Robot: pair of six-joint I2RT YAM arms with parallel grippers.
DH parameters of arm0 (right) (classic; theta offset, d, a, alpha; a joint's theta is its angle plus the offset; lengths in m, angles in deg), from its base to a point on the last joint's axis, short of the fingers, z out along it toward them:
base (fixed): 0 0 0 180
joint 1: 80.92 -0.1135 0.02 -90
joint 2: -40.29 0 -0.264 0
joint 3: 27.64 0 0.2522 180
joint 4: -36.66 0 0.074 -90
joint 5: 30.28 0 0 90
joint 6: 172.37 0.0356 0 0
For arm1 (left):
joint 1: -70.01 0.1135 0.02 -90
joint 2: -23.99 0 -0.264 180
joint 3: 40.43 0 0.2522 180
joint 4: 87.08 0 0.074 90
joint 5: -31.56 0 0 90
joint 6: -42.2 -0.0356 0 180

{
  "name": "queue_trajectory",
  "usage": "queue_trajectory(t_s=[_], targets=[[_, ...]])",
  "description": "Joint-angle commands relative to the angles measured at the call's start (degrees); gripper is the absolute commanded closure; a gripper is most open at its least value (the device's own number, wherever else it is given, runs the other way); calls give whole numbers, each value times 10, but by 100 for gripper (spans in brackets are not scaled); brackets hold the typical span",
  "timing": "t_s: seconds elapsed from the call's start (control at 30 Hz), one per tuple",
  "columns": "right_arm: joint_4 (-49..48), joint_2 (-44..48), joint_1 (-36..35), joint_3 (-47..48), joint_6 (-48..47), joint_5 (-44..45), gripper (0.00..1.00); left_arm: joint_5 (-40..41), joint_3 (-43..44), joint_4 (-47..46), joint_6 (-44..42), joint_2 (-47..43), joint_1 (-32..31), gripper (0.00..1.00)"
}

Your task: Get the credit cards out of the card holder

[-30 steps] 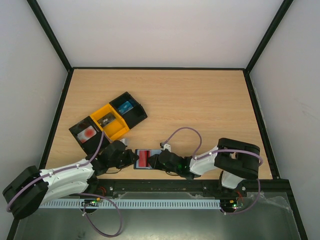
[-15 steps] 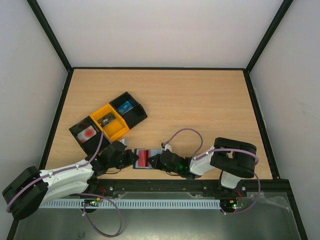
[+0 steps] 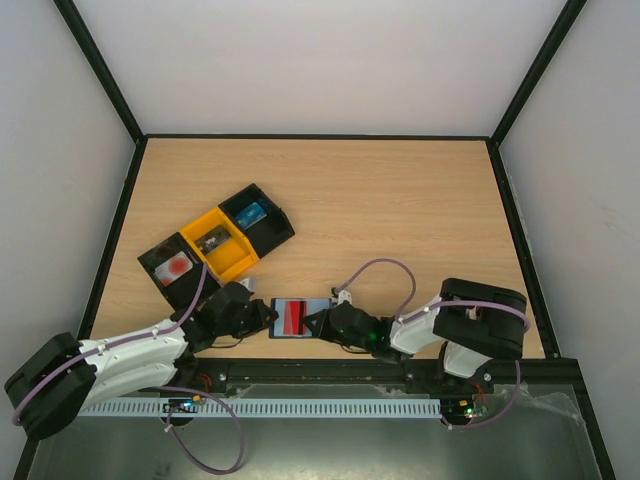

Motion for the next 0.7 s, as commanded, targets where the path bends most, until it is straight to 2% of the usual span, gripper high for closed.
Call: queue_trajectory(t_s=[0.0,0.33,0.5,0.67], targets=[[5,29,3,-14,-10,22,98,6,2,21,1,-4,-3,90],[24,71,4,-33,-3,41,98,9,35,34,-19,-3,0,84],[41,100,4,-45,0,51,98,7,73,40,-45,1,3,77],[44,140,6,-68,2,55,98,18,92,42,-65,8,4,76]])
